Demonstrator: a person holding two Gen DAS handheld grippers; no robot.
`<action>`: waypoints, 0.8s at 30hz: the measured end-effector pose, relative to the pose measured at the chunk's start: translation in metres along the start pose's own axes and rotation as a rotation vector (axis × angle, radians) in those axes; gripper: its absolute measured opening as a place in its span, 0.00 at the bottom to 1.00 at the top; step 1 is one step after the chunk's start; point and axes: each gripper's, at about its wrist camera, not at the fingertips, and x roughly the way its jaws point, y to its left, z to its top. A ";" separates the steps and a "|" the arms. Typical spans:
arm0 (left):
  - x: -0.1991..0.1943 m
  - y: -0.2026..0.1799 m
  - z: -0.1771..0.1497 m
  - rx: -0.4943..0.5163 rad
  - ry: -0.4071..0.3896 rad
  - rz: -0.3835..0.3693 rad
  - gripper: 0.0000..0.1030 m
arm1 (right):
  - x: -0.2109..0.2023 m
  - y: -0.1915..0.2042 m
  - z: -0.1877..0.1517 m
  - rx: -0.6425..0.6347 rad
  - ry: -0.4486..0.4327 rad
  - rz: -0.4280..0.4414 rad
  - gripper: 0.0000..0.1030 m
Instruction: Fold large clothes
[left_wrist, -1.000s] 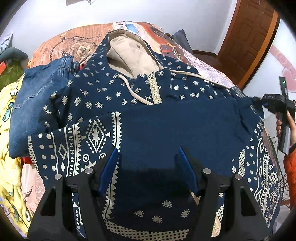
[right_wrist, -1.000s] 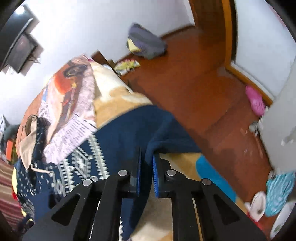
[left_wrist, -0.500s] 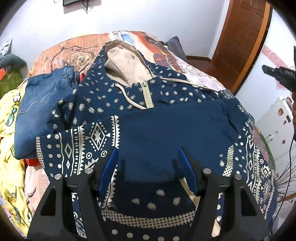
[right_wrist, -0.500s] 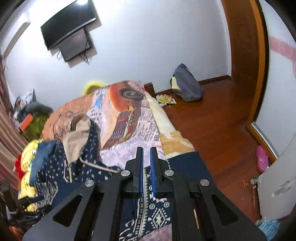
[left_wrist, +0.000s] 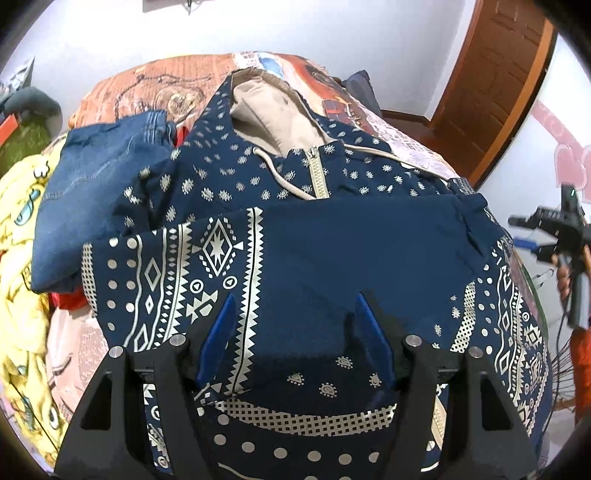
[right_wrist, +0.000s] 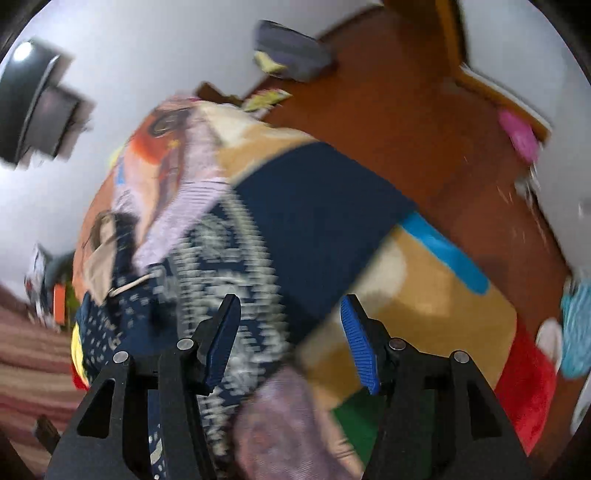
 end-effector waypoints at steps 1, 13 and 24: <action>0.002 0.000 0.000 -0.004 0.004 0.000 0.64 | 0.003 -0.005 0.001 0.021 0.005 0.000 0.51; 0.022 -0.008 -0.001 0.016 0.042 0.032 0.64 | 0.041 0.001 0.041 0.009 -0.064 -0.049 0.50; 0.020 -0.004 -0.003 0.005 0.034 0.029 0.64 | 0.002 0.047 0.040 -0.212 -0.219 -0.127 0.06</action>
